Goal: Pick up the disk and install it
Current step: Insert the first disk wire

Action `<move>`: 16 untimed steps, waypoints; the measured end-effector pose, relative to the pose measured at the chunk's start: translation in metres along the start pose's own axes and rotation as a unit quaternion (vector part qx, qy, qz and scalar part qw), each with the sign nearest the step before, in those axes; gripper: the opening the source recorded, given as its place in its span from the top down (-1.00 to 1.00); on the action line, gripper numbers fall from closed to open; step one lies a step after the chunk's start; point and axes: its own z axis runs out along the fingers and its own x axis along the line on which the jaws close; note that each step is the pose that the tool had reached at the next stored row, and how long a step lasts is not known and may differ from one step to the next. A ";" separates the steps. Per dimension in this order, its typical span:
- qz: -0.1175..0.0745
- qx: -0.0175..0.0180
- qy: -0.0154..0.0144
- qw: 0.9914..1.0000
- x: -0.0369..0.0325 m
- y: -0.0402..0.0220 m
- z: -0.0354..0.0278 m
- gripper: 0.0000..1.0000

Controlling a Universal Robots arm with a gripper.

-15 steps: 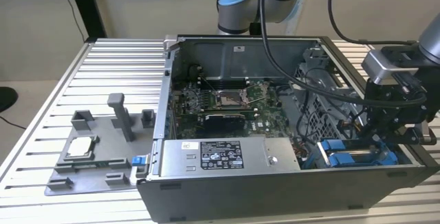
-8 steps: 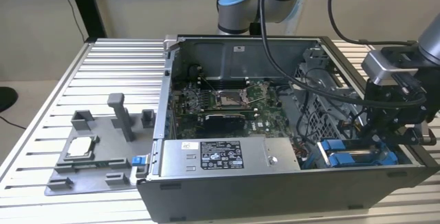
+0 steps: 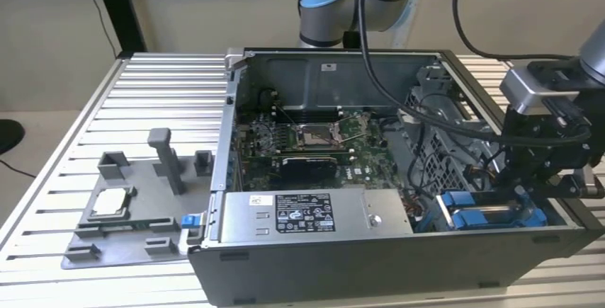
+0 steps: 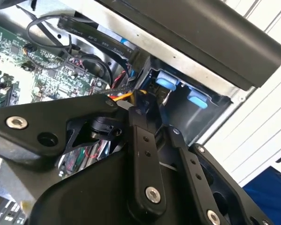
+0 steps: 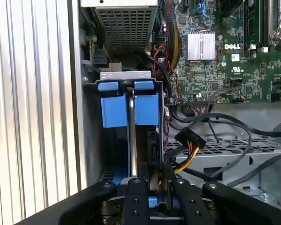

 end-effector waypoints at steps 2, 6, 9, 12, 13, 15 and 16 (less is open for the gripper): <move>0.000 0.000 0.000 1.000 -0.0004 0.0003 -0.0090 -1.00; 0.001 0.000 0.000 1.000 -0.0010 0.0004 -0.0240 -1.00; 0.001 0.000 0.000 1.000 -0.0010 0.0004 -0.0242 -1.00; 0.001 -0.001 0.000 1.000 -0.0013 -0.0056 -0.0245 -1.00; 0.001 -0.002 0.000 1.000 -0.0015 -0.0096 -0.0246 -1.00; 0.001 -0.005 0.000 1.000 -0.0019 -0.0176 -0.0248 -1.00; 0.001 -0.006 0.000 1.000 -0.0021 -0.0220 -0.0250 -1.00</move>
